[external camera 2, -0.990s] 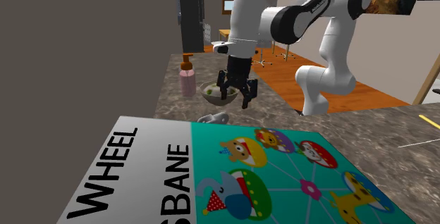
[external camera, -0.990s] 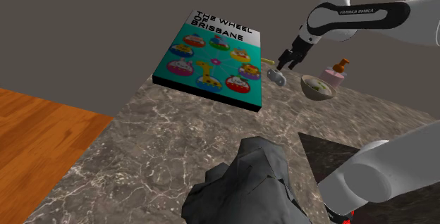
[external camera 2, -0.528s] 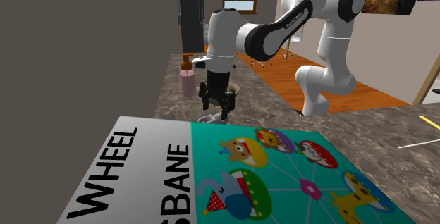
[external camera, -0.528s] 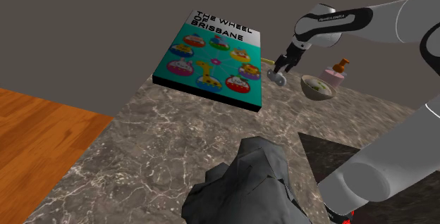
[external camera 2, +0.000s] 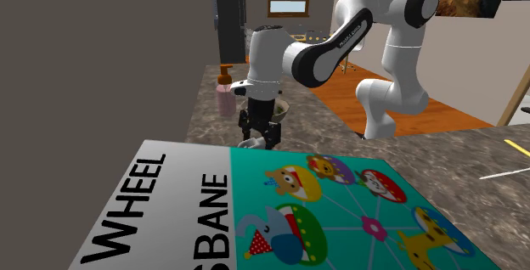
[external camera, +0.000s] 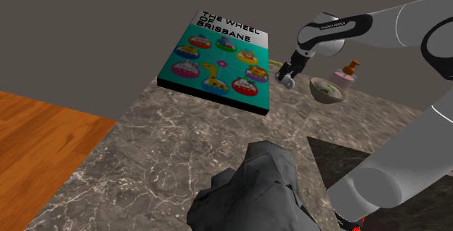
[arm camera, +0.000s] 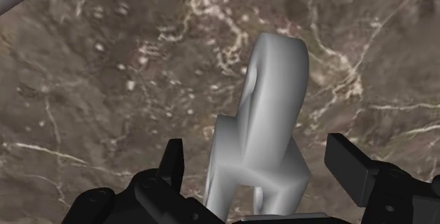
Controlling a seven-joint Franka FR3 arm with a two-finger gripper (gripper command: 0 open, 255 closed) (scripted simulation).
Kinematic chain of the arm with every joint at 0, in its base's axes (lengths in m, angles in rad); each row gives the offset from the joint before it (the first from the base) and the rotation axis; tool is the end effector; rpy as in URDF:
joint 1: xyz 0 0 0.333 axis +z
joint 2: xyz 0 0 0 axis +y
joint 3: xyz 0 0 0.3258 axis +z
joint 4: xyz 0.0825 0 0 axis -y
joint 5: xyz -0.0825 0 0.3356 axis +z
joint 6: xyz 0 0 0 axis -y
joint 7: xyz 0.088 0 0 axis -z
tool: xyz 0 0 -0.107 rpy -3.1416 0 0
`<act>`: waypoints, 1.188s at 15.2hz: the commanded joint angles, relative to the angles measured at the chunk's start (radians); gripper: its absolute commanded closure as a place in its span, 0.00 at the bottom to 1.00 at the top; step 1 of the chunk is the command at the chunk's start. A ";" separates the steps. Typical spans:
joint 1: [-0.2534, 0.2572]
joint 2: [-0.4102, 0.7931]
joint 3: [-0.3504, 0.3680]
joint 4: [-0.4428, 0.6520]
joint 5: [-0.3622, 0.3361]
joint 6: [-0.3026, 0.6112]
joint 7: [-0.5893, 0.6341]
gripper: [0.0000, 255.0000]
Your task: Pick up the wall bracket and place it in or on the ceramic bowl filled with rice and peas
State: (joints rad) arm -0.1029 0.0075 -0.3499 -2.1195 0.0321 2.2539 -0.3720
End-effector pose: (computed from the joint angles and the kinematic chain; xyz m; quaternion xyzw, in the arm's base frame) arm 0.4630 -0.2239 0.4563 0.9967 -0.0495 0.0630 0.0147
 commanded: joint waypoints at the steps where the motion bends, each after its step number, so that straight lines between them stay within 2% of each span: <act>1: 0.000 0.003 0.000 0.000 0.001 0.003 -0.002 0.00; 6: 0.000 0.003 0.000 0.000 0.001 0.003 -0.002 0.00; 7: 0.000 0.003 0.000 0.000 0.001 0.003 -0.002 1.00; 16: 0.000 0.003 0.000 0.000 0.001 0.003 -0.002 1.00; 18: 0.000 -0.009 0.000 0.016 -0.004 -0.023 0.003 1.00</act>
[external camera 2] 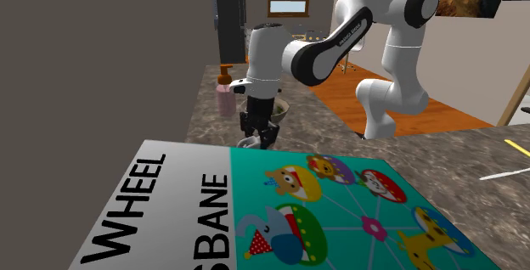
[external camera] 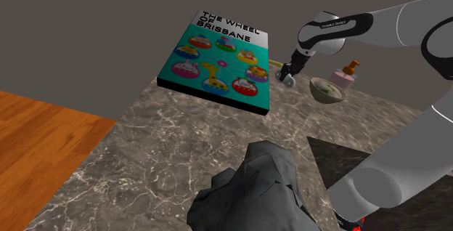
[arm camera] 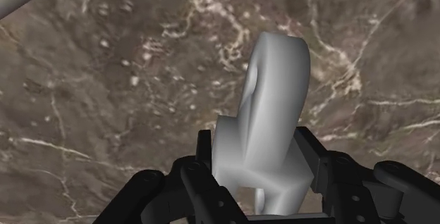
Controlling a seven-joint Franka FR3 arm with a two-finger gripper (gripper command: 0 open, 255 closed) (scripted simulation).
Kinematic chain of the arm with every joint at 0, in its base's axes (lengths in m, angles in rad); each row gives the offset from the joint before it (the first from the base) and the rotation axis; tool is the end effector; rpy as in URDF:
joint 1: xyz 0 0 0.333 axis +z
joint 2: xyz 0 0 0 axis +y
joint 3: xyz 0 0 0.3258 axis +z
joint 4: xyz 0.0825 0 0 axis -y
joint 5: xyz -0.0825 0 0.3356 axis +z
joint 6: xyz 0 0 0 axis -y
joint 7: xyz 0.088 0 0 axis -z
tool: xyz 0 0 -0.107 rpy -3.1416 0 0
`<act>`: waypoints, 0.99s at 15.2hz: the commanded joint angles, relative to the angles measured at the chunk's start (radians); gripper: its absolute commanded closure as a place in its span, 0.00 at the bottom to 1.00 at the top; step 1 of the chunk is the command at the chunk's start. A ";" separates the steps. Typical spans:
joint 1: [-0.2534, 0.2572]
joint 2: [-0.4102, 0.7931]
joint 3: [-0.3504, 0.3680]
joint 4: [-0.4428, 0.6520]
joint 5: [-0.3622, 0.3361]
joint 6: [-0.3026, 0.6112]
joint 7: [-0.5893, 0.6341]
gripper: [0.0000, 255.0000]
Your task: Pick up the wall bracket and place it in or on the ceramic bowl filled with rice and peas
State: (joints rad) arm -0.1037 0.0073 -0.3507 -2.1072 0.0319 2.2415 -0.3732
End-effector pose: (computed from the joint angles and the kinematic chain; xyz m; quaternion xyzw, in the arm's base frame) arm 0.4638 -0.2252 0.4604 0.9967 -0.0495 0.0631 0.0148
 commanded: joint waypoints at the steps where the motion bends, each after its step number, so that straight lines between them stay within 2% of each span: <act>1: 0.001 -0.014 0.001 0.011 -0.007 -0.024 0.006 1.00; 15: 0.003 -0.065 0.005 0.147 -0.030 -0.207 0.025 1.00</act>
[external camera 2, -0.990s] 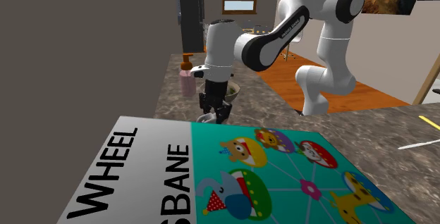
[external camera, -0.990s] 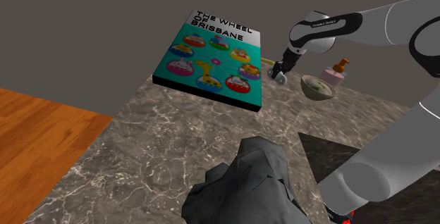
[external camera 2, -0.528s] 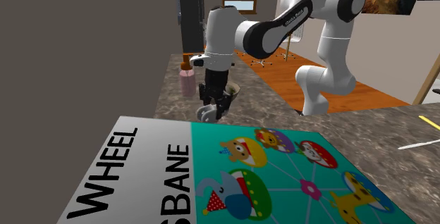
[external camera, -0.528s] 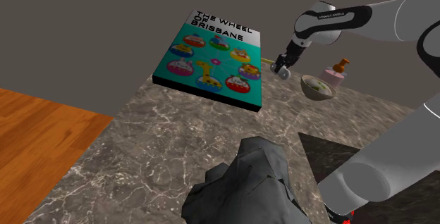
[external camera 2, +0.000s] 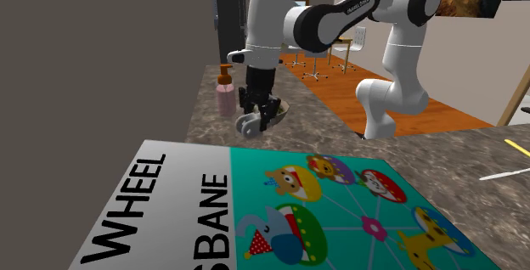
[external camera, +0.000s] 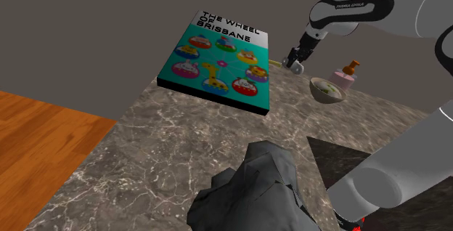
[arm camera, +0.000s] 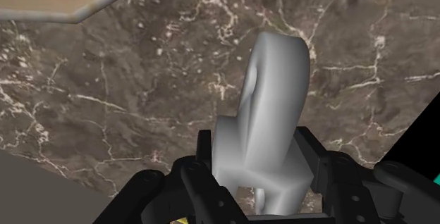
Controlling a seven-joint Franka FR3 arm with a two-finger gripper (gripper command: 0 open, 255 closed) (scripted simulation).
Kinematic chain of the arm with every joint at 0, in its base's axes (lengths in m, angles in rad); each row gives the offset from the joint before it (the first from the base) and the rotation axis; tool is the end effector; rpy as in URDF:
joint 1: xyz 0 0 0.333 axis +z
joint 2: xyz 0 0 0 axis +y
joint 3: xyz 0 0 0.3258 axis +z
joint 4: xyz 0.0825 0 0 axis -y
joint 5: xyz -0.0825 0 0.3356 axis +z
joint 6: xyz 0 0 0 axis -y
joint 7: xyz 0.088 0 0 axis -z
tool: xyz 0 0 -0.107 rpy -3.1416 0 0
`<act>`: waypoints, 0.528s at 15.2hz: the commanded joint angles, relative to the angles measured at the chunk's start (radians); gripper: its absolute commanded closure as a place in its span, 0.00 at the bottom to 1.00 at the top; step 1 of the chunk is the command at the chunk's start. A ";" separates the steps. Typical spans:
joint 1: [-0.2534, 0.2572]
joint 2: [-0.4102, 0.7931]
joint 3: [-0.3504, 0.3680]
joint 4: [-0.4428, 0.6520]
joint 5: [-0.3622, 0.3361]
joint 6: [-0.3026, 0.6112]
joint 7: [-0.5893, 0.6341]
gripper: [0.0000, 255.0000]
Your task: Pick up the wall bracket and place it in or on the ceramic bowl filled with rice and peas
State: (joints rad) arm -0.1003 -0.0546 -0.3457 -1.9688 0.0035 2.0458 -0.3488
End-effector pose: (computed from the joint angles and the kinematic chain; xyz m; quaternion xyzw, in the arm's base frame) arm 0.4590 -0.2230 0.5313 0.9967 -0.0495 0.0633 0.0148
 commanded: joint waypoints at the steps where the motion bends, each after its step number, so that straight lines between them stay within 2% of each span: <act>1: 0.000 -0.005 0.000 0.020 -0.002 -0.025 0.001 1.00; 8: 0.001 -0.013 0.002 0.105 -0.005 -0.118 0.005 1.00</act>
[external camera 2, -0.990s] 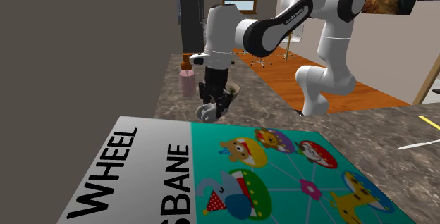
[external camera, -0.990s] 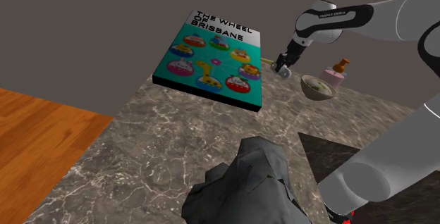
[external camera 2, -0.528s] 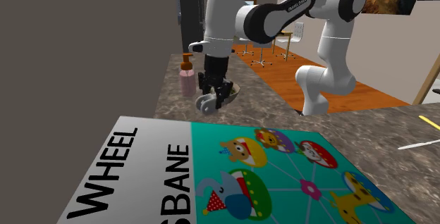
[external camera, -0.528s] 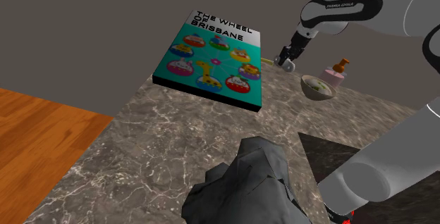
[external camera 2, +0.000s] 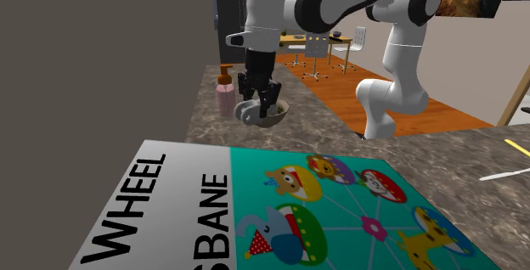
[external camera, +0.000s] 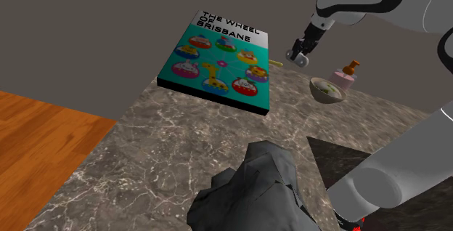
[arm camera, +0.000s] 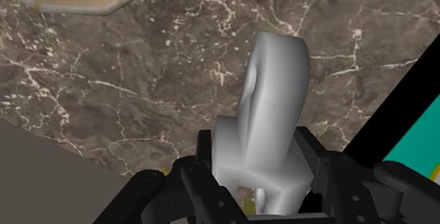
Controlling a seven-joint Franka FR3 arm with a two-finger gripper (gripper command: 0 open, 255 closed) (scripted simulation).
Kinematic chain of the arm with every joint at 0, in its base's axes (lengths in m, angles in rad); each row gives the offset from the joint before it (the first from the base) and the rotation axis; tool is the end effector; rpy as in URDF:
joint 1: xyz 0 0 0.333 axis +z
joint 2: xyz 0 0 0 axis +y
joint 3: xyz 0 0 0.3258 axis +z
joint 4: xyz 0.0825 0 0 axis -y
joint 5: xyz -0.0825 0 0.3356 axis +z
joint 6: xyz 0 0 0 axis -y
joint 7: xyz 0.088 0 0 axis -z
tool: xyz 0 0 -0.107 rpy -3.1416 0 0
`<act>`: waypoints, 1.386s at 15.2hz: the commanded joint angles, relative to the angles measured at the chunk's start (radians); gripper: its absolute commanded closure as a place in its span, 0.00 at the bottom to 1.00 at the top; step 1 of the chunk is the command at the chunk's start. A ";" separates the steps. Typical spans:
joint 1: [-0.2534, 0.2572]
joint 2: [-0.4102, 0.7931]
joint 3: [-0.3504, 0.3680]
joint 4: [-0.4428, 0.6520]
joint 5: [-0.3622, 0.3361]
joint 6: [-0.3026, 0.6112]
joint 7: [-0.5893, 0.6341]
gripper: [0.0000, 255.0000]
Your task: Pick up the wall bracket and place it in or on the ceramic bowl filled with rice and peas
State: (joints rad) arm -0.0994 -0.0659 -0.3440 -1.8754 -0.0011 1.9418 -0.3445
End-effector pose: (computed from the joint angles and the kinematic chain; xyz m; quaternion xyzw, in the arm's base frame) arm 0.4574 -0.2227 0.5679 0.9967 -0.0495 0.0633 0.0149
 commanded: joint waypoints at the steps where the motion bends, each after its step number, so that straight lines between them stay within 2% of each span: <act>1: 0.000 -0.002 0.000 0.025 -0.001 -0.027 0.001 1.00; 8: 0.001 0.002 0.001 0.113 0.001 -0.111 0.001 1.00; 14: -0.050 -0.125 -0.052 -0.010 -0.040 -0.107 -0.092 1.00; 21: -0.115 -0.237 -0.127 -0.097 -0.088 -0.121 -0.215 1.00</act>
State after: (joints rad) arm -0.2060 -0.2849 -0.4625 -1.9541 -0.0804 1.8182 -0.5436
